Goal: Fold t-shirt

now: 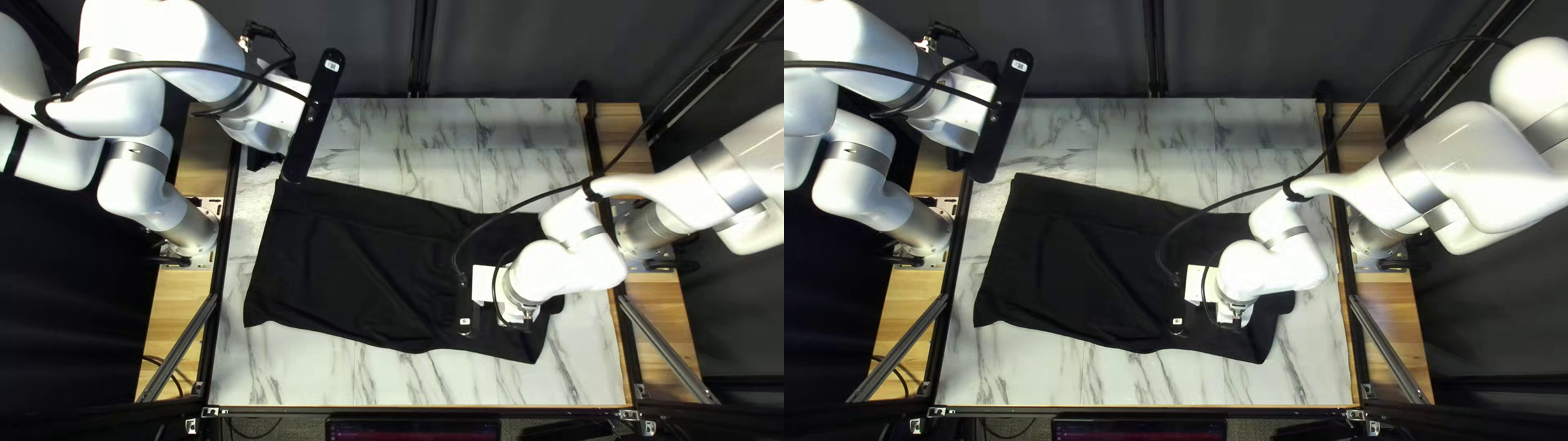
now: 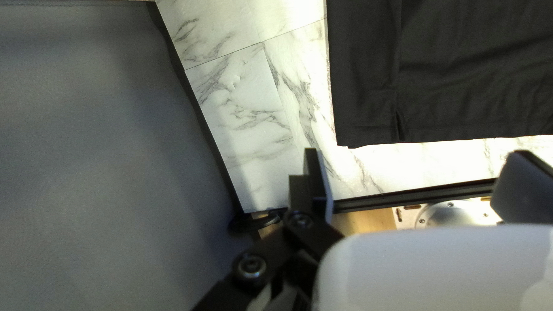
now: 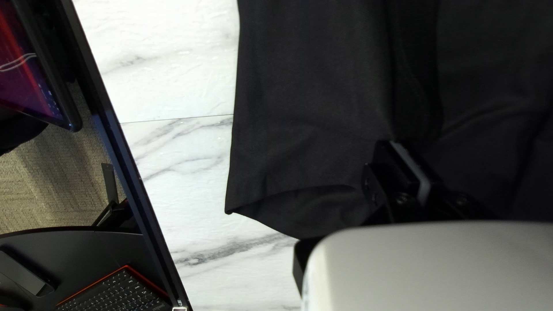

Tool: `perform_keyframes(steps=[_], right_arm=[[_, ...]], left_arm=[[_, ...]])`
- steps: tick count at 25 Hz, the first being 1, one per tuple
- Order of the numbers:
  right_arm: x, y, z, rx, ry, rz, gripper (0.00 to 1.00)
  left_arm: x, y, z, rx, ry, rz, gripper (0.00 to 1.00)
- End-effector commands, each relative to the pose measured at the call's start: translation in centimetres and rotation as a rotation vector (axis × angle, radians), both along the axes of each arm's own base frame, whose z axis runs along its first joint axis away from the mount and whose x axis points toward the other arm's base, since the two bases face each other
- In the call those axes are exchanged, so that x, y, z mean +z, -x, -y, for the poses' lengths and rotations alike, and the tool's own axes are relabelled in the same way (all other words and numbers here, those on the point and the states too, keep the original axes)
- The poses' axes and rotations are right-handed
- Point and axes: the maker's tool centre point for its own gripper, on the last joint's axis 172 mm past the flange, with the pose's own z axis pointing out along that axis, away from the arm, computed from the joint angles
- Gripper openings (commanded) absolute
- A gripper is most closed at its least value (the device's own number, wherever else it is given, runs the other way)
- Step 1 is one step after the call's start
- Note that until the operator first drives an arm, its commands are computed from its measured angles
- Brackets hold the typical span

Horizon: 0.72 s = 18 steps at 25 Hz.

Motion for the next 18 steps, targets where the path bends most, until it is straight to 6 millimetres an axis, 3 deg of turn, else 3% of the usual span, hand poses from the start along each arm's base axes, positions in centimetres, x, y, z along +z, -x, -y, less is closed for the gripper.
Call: perform_keyframes(steps=[1,18], right_arm=[[1.0,-0.6,0.6,-0.018,0.013,0.024,0.0],[5.3,0.3,3.0,-0.083,0.069,0.057,0.0]], left_arm=[[0.0,0.0,0.0,0.0,0.0,0.0,1.0],[0.0,0.0,0.0,0.0,0.0,0.0,1.0]])
